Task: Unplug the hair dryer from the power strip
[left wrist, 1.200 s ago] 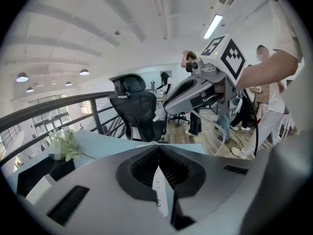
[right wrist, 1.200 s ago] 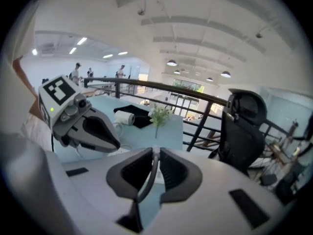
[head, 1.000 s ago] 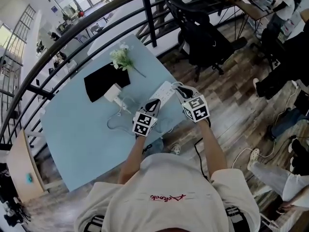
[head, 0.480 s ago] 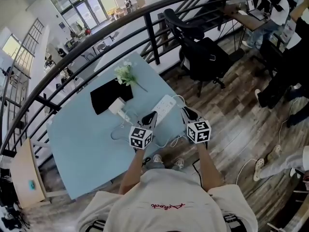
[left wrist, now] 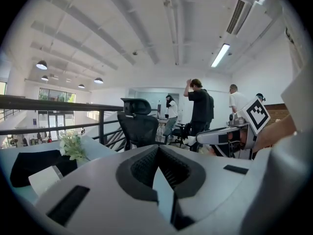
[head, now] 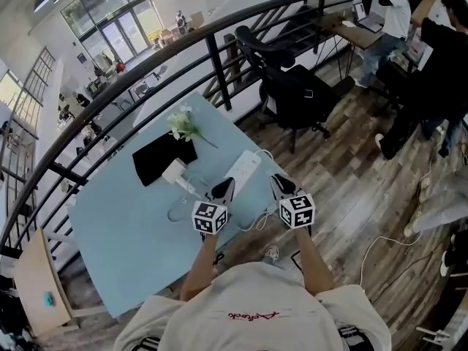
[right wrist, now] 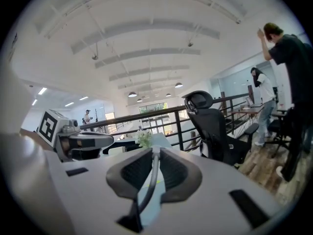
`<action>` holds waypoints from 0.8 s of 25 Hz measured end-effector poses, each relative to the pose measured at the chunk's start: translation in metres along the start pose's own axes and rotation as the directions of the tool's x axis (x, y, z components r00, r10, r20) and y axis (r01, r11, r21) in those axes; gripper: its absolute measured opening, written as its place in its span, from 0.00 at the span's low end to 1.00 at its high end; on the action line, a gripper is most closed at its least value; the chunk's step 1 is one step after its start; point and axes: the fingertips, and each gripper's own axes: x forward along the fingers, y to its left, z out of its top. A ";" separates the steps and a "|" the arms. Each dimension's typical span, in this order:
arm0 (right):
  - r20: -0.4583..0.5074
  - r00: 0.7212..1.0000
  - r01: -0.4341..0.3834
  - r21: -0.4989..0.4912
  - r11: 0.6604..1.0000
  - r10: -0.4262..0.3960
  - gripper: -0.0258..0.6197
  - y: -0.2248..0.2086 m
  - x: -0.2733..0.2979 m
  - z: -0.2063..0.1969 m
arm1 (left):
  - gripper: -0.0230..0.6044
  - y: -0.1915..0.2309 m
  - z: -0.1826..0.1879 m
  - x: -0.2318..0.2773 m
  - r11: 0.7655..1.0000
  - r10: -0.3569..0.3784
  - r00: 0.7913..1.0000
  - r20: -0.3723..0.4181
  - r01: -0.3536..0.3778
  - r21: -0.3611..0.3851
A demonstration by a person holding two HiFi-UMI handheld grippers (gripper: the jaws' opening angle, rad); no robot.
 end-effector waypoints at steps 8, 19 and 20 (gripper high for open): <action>0.012 0.999 0.047 -0.039 0.998 -0.046 0.13 0.061 -0.021 -0.008 | 0.05 0.007 -0.014 -0.064 0.999 -0.045 0.999 0.024 0.045 -0.004; 0.052 0.992 0.120 -0.043 0.992 -0.117 0.13 0.141 -0.078 -0.027 | 0.05 -0.016 -0.024 -0.142 0.990 -0.139 0.988 0.061 0.138 0.015; 0.055 0.991 0.126 -0.040 0.991 -0.124 0.13 0.147 -0.084 -0.030 | 0.05 -0.019 -0.027 -0.150 0.989 -0.145 0.988 0.061 0.144 0.017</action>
